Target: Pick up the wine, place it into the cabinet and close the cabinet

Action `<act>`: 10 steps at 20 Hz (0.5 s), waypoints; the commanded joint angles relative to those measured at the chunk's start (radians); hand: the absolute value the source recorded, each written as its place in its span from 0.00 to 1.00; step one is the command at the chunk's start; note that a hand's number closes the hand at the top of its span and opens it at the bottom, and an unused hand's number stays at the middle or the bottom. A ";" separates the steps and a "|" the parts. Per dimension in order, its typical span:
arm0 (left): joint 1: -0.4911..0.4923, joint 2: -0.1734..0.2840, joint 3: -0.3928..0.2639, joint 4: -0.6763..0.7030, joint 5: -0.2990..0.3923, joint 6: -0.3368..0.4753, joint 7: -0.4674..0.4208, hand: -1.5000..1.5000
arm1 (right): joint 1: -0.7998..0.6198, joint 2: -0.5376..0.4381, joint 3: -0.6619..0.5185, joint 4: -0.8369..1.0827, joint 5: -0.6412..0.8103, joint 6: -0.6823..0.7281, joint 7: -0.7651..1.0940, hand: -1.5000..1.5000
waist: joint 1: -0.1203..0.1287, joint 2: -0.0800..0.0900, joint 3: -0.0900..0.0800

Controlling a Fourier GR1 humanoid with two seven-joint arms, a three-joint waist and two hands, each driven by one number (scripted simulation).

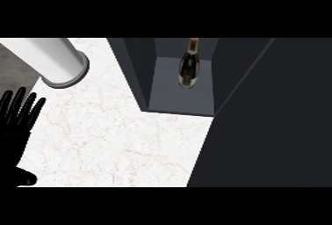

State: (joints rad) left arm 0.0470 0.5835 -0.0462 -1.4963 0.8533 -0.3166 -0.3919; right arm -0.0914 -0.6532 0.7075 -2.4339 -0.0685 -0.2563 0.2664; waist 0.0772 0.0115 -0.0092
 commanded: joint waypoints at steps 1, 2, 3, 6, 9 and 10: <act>-0.011 0.007 0.002 -0.005 0.010 -0.015 0.014 0.00 | -0.157 0.202 0.086 0.026 -0.076 -0.032 0.109 1.00 | 0.023 0.001 -0.001; -0.021 0.011 0.015 0.009 -0.007 -0.010 -0.004 0.00 | -0.202 0.242 0.092 0.072 -0.060 -0.040 0.137 1.00 | 0.013 -0.002 -0.001; -0.043 0.014 0.023 0.028 0.014 0.004 0.026 0.00 | -0.262 0.285 0.076 0.108 -0.078 -0.041 0.177 1.00 | -0.001 0.000 0.000; 0.006 0.023 0.034 0.041 0.007 -0.037 0.003 0.00 | -0.441 0.434 0.063 0.222 -0.044 -0.087 0.289 1.00 | -0.003 -0.009 0.000; -0.005 0.038 0.060 0.059 0.021 -0.050 0.010 0.00 | -0.619 0.587 -0.005 0.403 -0.061 -0.106 0.359 1.00 | -0.023 -0.009 0.004; 0.008 0.043 0.077 0.060 0.036 -0.068 0.007 0.00 | -0.672 0.632 -0.019 0.461 -0.050 -0.111 0.375 1.00 | -0.029 -0.010 0.005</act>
State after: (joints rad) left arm 0.0407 0.6096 -0.0058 -1.4554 0.8704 -0.3537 -0.3791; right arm -0.5655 -0.1916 0.7320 -2.1355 -0.1159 -0.3415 0.5467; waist 0.0654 0.0049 -0.0064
